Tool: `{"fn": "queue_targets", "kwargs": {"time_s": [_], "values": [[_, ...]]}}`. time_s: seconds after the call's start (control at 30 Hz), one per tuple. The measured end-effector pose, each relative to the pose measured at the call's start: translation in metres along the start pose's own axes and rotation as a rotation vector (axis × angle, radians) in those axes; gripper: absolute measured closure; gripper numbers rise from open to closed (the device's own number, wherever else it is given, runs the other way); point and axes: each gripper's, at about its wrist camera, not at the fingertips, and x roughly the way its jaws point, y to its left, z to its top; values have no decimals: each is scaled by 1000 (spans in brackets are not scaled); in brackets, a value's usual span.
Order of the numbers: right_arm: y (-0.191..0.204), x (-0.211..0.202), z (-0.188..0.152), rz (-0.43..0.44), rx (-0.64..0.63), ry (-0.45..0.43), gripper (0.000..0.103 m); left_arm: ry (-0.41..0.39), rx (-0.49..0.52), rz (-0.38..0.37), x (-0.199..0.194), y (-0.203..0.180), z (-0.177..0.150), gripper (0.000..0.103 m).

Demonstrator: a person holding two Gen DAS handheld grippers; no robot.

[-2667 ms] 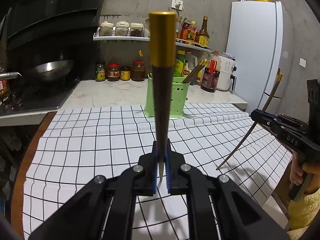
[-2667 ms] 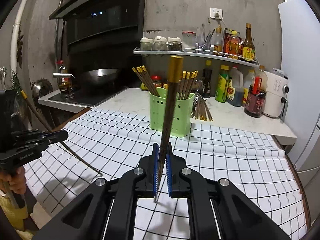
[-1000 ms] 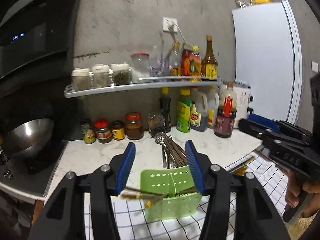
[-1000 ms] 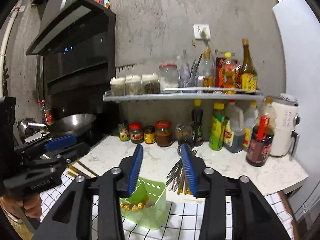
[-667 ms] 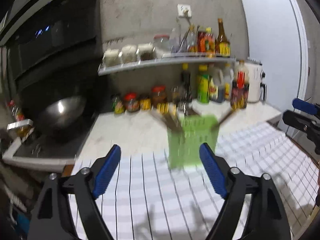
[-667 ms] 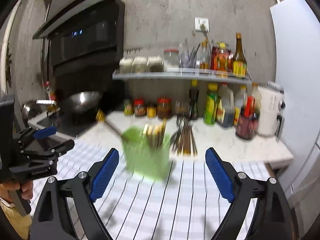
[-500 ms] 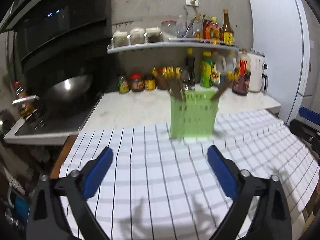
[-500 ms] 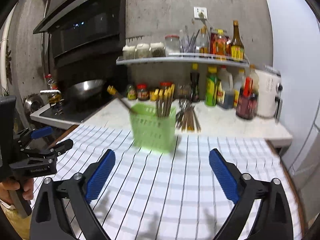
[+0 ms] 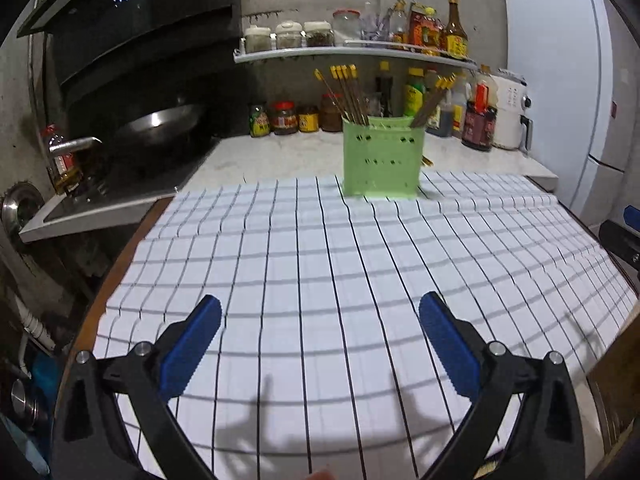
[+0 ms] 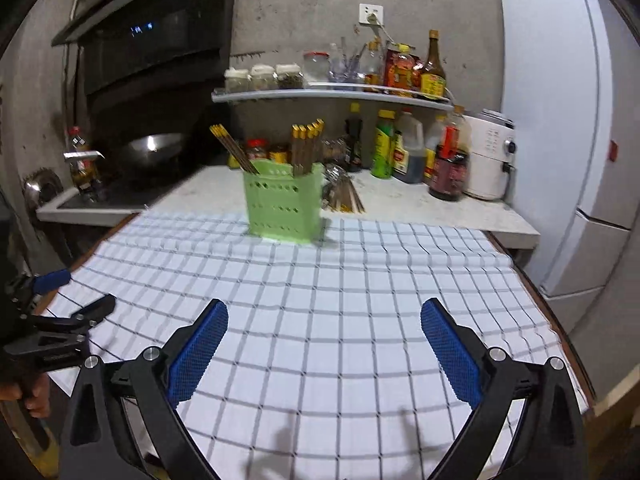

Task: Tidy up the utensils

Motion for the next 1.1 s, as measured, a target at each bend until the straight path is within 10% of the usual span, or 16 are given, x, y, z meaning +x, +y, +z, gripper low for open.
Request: {"fn": "queue_targets", "kwargs": {"time_s": [1.1], "values": [[-16, 20, -14, -13, 36, 57, 7, 7, 14, 18, 8, -4, 5, 6]]}}
